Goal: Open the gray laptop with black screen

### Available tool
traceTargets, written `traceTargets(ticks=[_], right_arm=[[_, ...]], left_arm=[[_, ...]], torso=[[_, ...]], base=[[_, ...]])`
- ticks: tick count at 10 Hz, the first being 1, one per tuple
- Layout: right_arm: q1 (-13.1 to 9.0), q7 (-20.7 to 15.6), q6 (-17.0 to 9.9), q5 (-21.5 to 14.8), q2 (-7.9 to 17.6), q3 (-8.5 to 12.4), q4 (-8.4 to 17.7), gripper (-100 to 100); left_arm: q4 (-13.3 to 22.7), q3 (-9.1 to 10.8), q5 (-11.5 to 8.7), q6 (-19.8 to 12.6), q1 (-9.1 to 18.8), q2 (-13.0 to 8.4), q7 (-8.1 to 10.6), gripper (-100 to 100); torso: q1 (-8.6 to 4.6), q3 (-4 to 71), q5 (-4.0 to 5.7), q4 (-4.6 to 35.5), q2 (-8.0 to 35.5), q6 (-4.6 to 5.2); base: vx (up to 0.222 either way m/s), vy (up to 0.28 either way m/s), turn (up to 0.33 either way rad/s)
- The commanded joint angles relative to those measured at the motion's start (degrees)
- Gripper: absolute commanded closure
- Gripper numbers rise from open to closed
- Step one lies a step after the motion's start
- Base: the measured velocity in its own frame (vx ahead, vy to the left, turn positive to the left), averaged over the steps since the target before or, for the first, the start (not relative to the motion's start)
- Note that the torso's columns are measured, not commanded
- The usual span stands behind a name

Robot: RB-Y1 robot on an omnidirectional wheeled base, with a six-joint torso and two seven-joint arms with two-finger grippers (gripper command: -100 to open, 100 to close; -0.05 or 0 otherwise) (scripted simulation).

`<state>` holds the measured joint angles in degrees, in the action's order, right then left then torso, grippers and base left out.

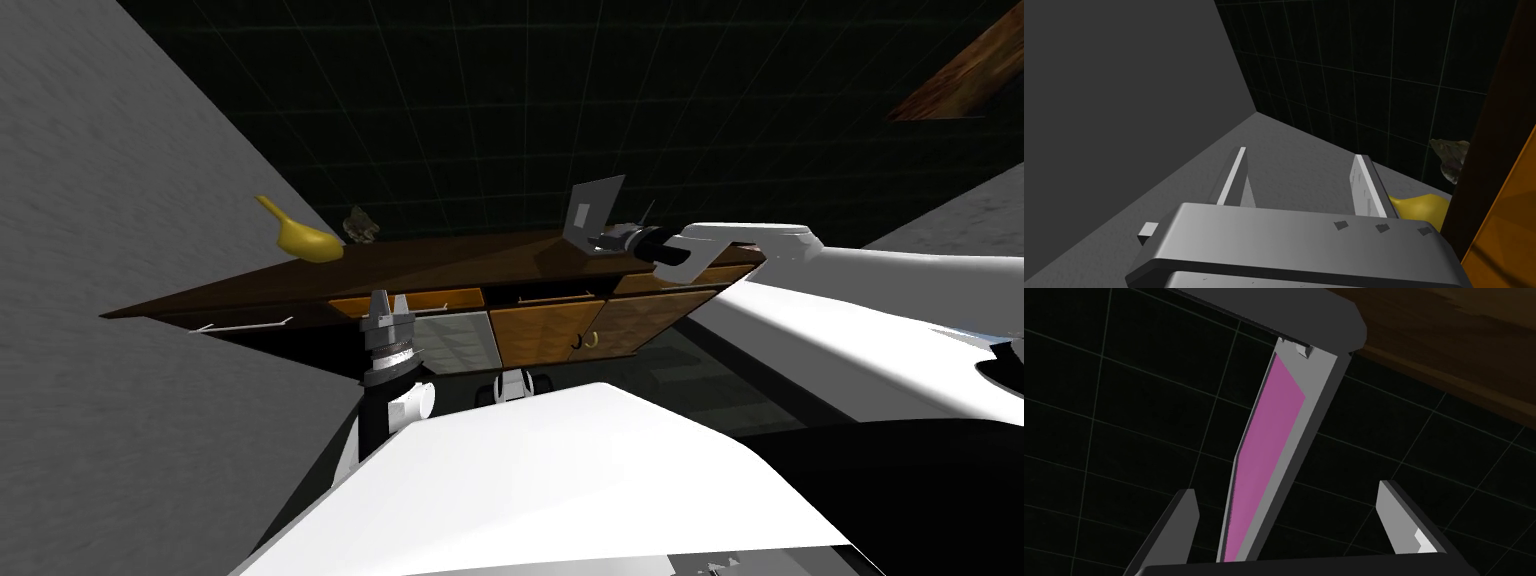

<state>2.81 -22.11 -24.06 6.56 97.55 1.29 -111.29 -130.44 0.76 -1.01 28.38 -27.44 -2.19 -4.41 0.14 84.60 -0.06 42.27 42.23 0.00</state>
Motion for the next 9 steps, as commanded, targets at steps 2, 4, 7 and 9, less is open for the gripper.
traceTargets(ticks=[2,4,7,9], right_arm=[[0.1,-0.8,-3.3,0.8,3.2,-0.5,1.7,-100],[0.4,-1.2,-5.2,1.3,5.2,-0.6,2.7,-100],[0.9,-1.8,-8.0,2.0,8.1,-0.7,4.0,-100],[1.1,-2.2,-9.6,2.5,9.8,-0.8,4.9,-100]], left_arm=[[0.0,0.0,0.0,0.0,0.0,0.0,0.0,0],[0.0,0.0,0.0,0.0,0.0,0.0,0.0,0],[0.0,0.0,0.0,0.0,0.0,0.0,0.0,0],[0.0,0.0,0.0,0.0,0.0,0.0,0.0,0]], torso=[[-0.21,0.0,0.08,0.0,0.0,0.0],[-0.22,-0.1,0.08,0.0,0.1,0.01],[-0.11,0.0,0.04,0.0,0.1,0.0],[-0.13,0.0,0.06,0.0,0.0,-0.01]], base=[[0.005,0.056,0.038],[0.003,0.051,0.037],[0.005,0.063,0.033],[0.004,0.063,0.039]])
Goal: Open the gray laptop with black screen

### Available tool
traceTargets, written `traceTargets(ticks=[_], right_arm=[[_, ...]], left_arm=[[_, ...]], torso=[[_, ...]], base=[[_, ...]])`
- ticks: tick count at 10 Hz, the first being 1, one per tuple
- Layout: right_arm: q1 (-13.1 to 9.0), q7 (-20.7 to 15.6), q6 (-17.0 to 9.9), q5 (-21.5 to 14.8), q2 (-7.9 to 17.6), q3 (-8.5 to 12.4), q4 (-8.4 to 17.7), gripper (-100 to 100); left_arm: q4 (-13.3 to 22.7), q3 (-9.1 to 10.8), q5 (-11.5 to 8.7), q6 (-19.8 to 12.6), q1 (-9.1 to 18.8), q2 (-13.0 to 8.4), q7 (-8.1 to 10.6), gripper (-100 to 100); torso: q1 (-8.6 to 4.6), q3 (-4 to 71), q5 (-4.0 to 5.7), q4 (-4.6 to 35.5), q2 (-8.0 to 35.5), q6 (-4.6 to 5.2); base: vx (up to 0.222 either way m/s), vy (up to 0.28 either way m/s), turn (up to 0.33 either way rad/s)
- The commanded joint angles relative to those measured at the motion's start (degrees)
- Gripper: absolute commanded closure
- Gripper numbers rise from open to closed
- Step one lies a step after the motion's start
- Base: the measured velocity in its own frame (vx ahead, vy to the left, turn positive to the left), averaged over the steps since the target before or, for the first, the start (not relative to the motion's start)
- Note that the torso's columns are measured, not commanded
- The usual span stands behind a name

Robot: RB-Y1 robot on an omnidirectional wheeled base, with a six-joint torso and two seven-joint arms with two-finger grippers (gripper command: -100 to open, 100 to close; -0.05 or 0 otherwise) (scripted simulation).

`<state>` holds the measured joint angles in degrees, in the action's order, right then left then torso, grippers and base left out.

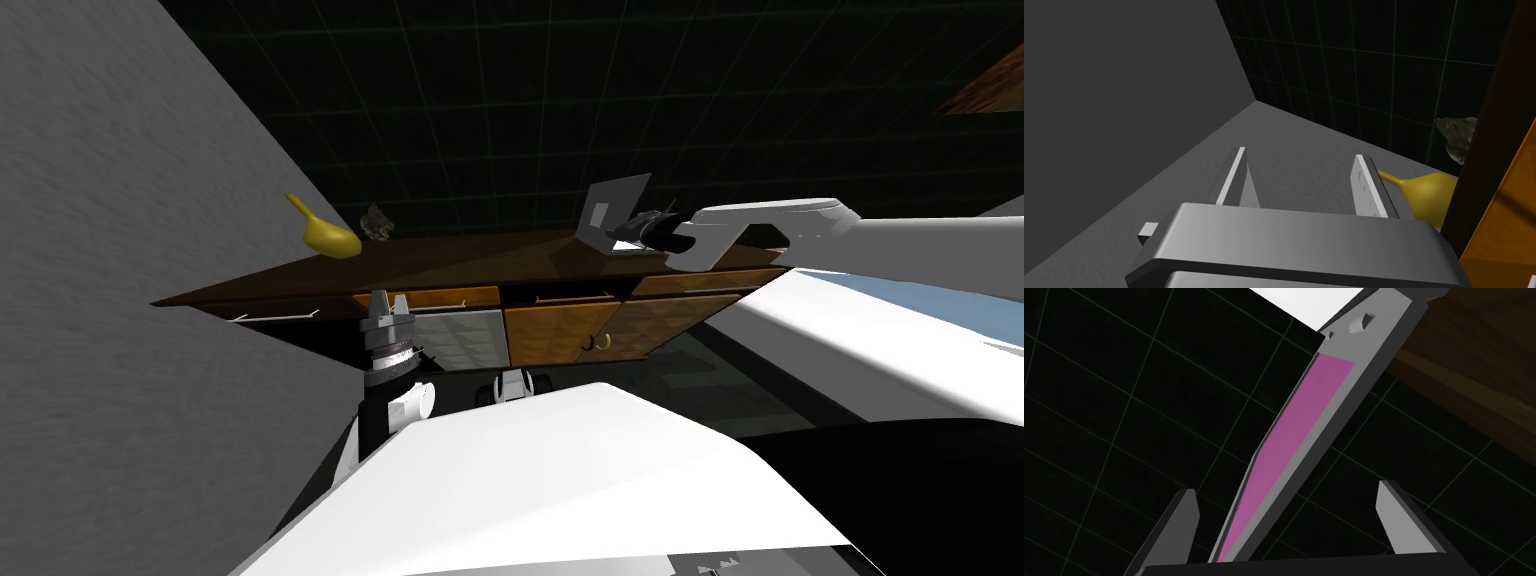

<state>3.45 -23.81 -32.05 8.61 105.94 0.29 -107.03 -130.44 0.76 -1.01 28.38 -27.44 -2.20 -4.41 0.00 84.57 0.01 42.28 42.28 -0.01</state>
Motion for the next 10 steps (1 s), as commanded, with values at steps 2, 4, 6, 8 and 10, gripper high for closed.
traceTargets(ticks=[2,4,6,8,10], right_arm=[[0.8,-0.8,-3.2,0.8,2.8,0.1,1.6,-100],[-0.3,-0.7,-3.3,1.7,3.1,-0.9,2.3,-100],[-0.4,-0.7,-2.5,0.7,2.2,-0.8,1.3,100],[-1.5,1.3,-1.9,3.8,2.5,-0.9,2.2,100],[-1.9,2.7,-1.4,6.8,2.4,-0.6,2.9,100]], left_arm=[[0.0,0.0,0.0,0.0,0.0,0.0,0.0,0],[0.0,0.01,0.0,0.0,0.0,0.0,0.0,0],[0.0,0.01,0.0,0.0,0.0,0.0,0.0,0],[0.0,0.01,0.0,0.0,0.0,0.0,0.0,0],[0.0,0.01,0.0,0.0,0.0,0.0,0.0,0]], torso=[[-0.1,0.0,0.02,0.0,0.0,0.02],[-0.08,0.0,0.02,0.0,0.0,0.02],[-0.12,0.0,0.05,0.0,-0.1,0.05],[0.11,-0.1,-0.08,0.0,0.1,0.1],[-0.15,0.0,0.01,0.0,0.1,0.08]], base=[[0.003,0.039,0.025],[0.02,-0.007,0.116],[0.003,-0.008,-0.068],[-0.009,-0.01,0.011],[-0.018,-0.068,0.03]])
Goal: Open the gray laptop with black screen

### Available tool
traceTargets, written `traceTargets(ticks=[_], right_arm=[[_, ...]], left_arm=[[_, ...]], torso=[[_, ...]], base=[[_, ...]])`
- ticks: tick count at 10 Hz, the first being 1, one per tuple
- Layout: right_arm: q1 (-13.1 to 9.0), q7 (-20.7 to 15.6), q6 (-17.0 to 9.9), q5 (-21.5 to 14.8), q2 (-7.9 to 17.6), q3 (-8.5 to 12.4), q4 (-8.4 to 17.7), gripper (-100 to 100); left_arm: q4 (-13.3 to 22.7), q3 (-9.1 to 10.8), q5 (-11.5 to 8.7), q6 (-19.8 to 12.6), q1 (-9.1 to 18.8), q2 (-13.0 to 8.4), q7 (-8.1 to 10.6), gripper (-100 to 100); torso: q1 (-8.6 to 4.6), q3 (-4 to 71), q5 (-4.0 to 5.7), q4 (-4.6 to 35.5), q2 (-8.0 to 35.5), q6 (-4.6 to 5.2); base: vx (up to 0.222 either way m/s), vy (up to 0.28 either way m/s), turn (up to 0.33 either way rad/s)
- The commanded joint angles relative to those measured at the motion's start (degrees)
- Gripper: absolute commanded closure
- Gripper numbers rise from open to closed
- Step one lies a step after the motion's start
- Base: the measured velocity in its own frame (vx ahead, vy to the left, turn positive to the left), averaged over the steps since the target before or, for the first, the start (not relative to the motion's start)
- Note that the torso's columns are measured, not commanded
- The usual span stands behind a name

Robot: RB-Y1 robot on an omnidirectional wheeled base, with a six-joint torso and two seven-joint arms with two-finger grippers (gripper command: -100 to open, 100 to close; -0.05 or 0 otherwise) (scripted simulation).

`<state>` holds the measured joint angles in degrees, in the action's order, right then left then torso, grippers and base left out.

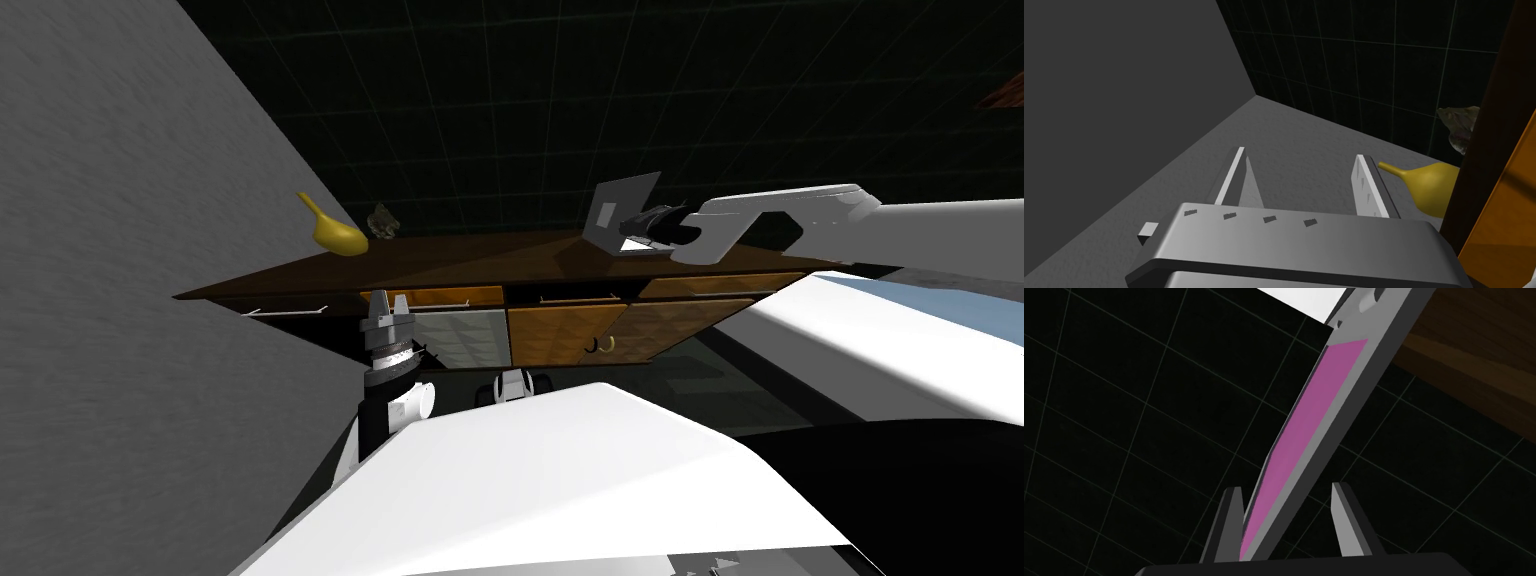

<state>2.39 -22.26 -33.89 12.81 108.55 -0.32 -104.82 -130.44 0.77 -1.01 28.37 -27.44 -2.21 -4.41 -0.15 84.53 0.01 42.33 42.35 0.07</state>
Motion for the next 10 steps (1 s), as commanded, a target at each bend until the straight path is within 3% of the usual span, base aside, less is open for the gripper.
traceTargets(ticks=[1,3,6,9,10], right_arm=[[-1.1,1.9,0.7,4.0,-0.3,0.2,1.0,100],[-1.1,1.9,0.7,4.0,-0.3,0.2,1.0,100],[-2.1,4.7,1.8,9.8,-0.5,0.8,2.2,100],[-2.0,5.0,2.0,10.5,-0.6,1.0,2.3,100],[-2.5,6.6,2.3,12.6,-1.8,1.2,3.0,100]], left_arm=[[0.0,0.0,0.0,0.0,0.0,0.0,0.0,0],[0.0,0.0,0.0,0.0,0.0,0.0,0.0,0],[0.0,0.0,0.0,0.0,0.0,0.0,0.0,0],[0.0,0.0,0.0,0.0,0.0,0.0,0.0,0],[0.0,0.0,0.0,0.0,0.0,0.0,0.0,0]], torso=[[-0.03,0.0,0.03,0.0,0.0,0.01],[0.17,0.0,-0.01,0.0,-0.1,-0.01],[0.07,0.0,-0.03,0.0,0.0,-0.06],[0.19,0.0,-0.04,0.0,0.0,-0.01],[0.22,0.0,-0.05,0.0,0.0,-0.02]], base=[[-0.011,-0.061,0.025],[-0.009,-0.019,0.0],[-0.017,-0.05,0.035],[-0.009,-0.028,0.011],[-0.017,-0.034,0.032]])
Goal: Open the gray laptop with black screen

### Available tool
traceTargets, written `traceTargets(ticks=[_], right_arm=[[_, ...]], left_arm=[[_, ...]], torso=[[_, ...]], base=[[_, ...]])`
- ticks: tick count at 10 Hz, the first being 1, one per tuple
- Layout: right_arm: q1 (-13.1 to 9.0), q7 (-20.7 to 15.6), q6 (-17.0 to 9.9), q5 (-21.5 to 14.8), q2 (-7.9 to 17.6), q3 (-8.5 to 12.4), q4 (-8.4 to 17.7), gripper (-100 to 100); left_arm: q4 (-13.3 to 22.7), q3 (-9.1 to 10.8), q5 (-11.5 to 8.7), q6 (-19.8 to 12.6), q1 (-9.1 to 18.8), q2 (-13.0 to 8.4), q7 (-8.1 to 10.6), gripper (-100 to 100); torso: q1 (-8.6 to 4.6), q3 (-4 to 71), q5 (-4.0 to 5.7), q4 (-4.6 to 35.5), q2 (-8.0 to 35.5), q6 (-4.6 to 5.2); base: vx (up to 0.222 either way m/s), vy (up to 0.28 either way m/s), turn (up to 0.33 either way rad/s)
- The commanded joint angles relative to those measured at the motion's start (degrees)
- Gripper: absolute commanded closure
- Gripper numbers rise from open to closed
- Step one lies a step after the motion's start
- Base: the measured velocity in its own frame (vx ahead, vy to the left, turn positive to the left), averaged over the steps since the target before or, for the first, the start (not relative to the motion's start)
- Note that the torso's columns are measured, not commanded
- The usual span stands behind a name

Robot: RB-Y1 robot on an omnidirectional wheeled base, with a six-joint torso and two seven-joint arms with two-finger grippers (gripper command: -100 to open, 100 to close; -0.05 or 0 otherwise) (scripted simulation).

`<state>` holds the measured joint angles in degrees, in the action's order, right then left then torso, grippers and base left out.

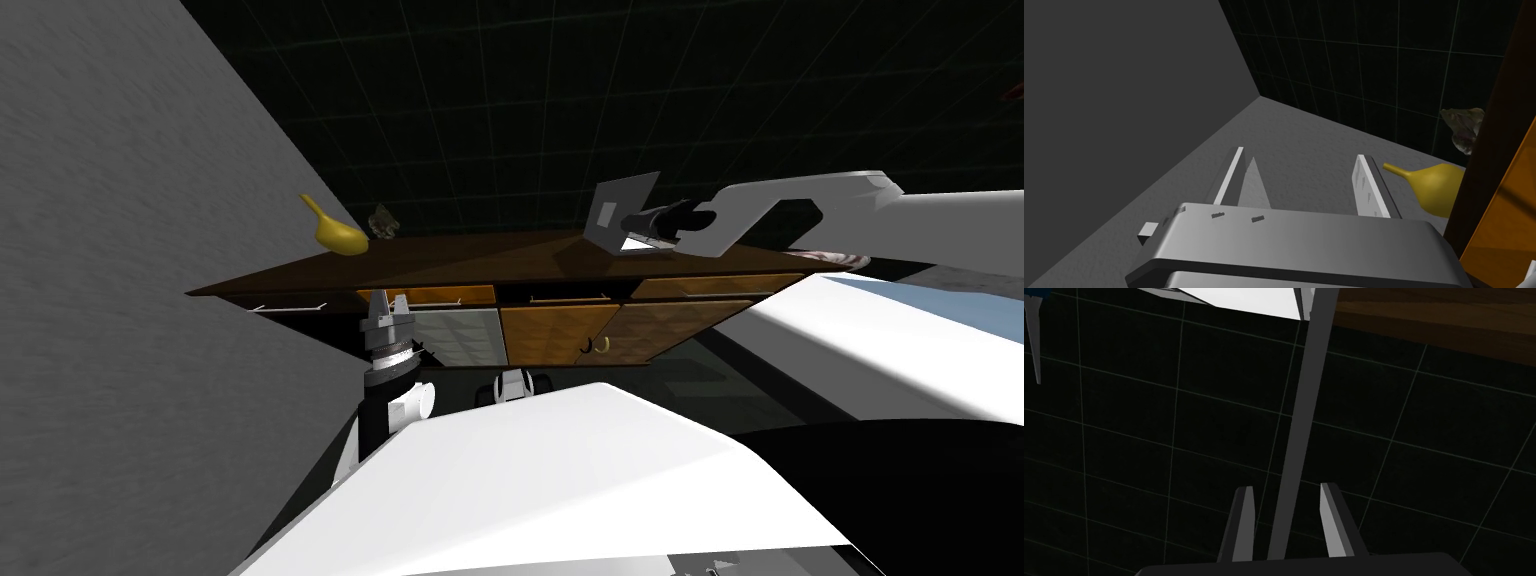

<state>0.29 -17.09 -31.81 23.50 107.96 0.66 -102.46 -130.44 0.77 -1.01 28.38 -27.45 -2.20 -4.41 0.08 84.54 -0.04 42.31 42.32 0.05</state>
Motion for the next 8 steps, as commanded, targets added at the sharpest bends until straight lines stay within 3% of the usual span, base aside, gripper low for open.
traceTargets(ticks=[1,8], right_arm=[[-0.4,1.5,0.3,2.0,-1.2,0.2,0.6,100],[-1.9,6.6,1.1,8.8,-5.6,1.2,2.8,100]], left_arm=[[0.0,0.0,0.0,0.0,0.0,0.0,0.0,0],[0.0,0.0,0.0,0.0,0.0,0.0,0.0,0]], torso=[[-0.09,0.0,0.03,0.0,0.0,-0.05],[-0.61,0.0,0.4,-0.2,-0.1,0.22]], base=[[-0.023,-0.048,0.034],[-0.029,-0.049,0.035]])
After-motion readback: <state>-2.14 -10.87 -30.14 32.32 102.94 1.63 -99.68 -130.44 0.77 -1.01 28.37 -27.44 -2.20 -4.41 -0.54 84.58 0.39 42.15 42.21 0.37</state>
